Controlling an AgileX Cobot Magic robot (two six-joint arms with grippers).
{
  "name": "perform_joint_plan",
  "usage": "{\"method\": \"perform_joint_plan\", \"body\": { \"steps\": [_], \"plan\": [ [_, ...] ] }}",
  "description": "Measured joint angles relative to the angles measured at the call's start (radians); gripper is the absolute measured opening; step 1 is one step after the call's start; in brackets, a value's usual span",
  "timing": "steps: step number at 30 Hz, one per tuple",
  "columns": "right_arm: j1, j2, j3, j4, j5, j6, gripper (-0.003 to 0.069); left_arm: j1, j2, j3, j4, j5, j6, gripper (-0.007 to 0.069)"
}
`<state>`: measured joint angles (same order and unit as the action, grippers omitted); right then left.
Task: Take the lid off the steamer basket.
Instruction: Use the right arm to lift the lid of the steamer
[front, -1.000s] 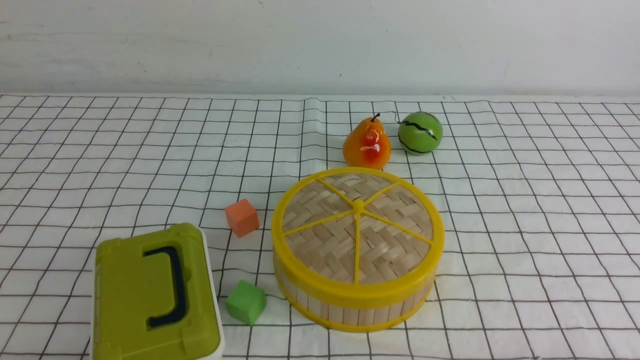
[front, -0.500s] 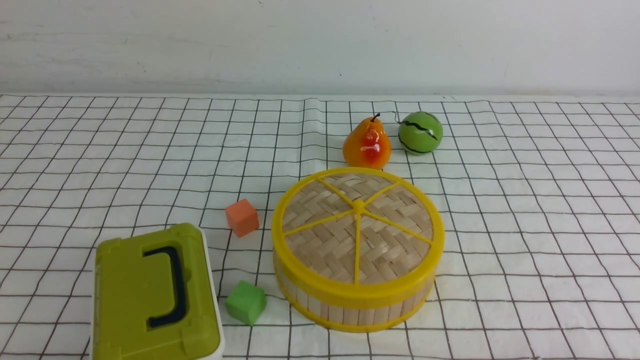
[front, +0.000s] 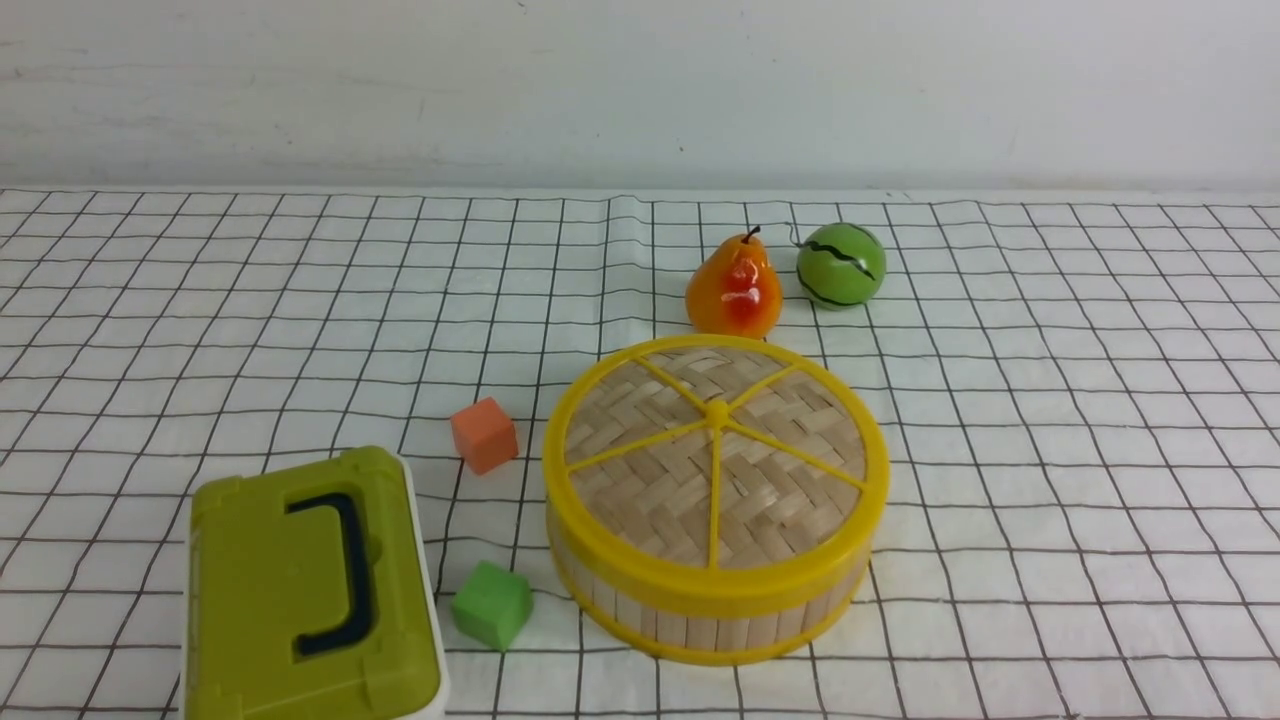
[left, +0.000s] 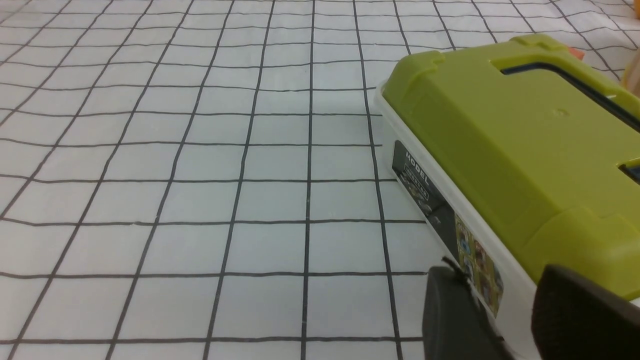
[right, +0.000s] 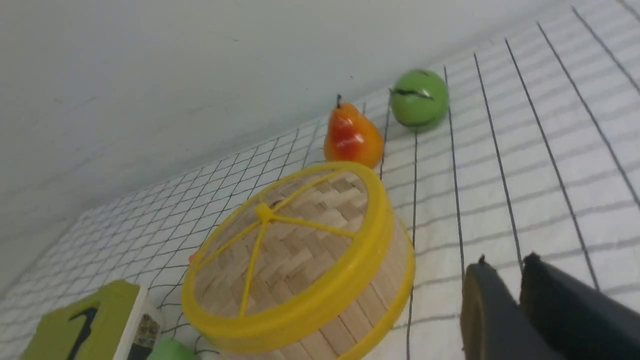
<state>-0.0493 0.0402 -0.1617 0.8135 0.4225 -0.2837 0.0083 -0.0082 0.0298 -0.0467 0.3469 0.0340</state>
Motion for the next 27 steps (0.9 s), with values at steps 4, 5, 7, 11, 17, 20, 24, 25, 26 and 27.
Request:
{"method": "perform_joint_plan", "body": {
  "steps": [4,5,7,11,17,20,24,25,26,27],
  "plan": [
    [0.0,0.227,-0.269,-0.114,0.158,-0.152,0.0097,0.0,0.0,0.0,0.0,0.0,0.0,0.0239],
    [0.0,0.309,-0.351,-0.154,0.225,-0.193,0.0087,0.0,0.0,0.0,0.0,0.0,0.0,0.0239],
    [0.0,0.443,-0.48,-0.212,0.344,-0.266,0.0057,0.0,0.0,0.0,0.0,0.0,0.0,0.0239],
    [0.003,0.621,-0.642,-0.263,0.504,-0.355,0.0004,0.0,0.0,0.0,0.0,0.0,0.0,0.0239],
    [0.134,0.912,-0.882,-0.319,0.645,-0.387,-0.0008,0.0,0.0,0.0,0.0,0.0,0.0,0.0239],
    [0.221,1.02,-0.961,-0.385,0.671,-0.353,-0.0008,0.0,0.0,0.0,0.0,0.0,0.0,0.0239],
    [0.351,1.158,-1.061,-0.513,0.685,-0.267,-0.0008,0.0,0.0,0.0,0.0,0.0,0.0,0.0239],
    [0.382,1.196,-1.089,-0.545,0.688,-0.244,-0.0007,0.0,0.0,0.0,0.0,0.0,0.0,0.0239],
    [0.413,1.234,-1.115,-0.575,0.689,-0.224,-0.0006,0.0,0.0,0.0,0.0,0.0,0.0,0.0239],
    [0.442,1.271,-1.141,-0.601,0.689,-0.209,-0.0005,0.0,0.0,0.0,0.0,0.0,0.0,0.0239]
  ]
}}
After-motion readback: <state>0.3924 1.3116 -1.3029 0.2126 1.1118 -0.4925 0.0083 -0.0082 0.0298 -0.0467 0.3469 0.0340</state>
